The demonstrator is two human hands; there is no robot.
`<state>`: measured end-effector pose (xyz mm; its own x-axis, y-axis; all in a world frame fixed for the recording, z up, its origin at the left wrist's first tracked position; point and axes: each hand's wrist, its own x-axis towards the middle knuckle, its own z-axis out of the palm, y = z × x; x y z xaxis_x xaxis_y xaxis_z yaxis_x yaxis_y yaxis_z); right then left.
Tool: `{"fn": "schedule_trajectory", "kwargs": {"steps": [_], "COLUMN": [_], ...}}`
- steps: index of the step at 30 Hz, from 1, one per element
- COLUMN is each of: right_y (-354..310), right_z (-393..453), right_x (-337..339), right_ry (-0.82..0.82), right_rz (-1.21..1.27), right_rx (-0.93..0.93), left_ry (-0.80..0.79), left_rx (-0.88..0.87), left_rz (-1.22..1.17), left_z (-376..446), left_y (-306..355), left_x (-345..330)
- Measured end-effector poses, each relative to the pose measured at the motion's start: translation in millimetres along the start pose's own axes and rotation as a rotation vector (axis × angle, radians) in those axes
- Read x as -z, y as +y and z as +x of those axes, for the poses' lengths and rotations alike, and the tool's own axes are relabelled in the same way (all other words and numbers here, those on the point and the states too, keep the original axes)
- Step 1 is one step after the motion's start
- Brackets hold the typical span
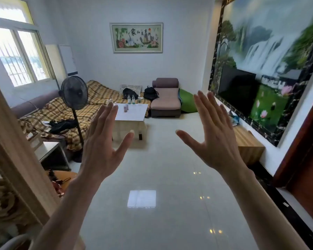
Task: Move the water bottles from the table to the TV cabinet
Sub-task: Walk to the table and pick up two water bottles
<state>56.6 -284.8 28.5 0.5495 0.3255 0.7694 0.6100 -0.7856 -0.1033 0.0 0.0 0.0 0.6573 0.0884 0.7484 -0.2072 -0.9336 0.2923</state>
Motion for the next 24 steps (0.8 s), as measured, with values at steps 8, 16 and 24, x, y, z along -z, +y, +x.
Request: {"fn": "schedule_trajectory", "kwargs": {"steps": [8, 16, 24], "right_y": [84, 147, 195], "right_z": [76, 136, 220], "right_x": [-77, -157, -268], "right_ry": [-0.002, 0.003, -0.051], "right_rz": [0.0, 0.007, -0.002], "right_rx": [0.004, 0.008, 0.027], "left_ry": [0.014, 0.016, -0.02], "left_rx": [0.014, 0.001, -0.063], "left_rz": [-0.018, 0.016, 0.072], "left_z": [91, 165, 253], "left_y": [-16, -53, -135], "left_x": [-99, -183, -288]}}
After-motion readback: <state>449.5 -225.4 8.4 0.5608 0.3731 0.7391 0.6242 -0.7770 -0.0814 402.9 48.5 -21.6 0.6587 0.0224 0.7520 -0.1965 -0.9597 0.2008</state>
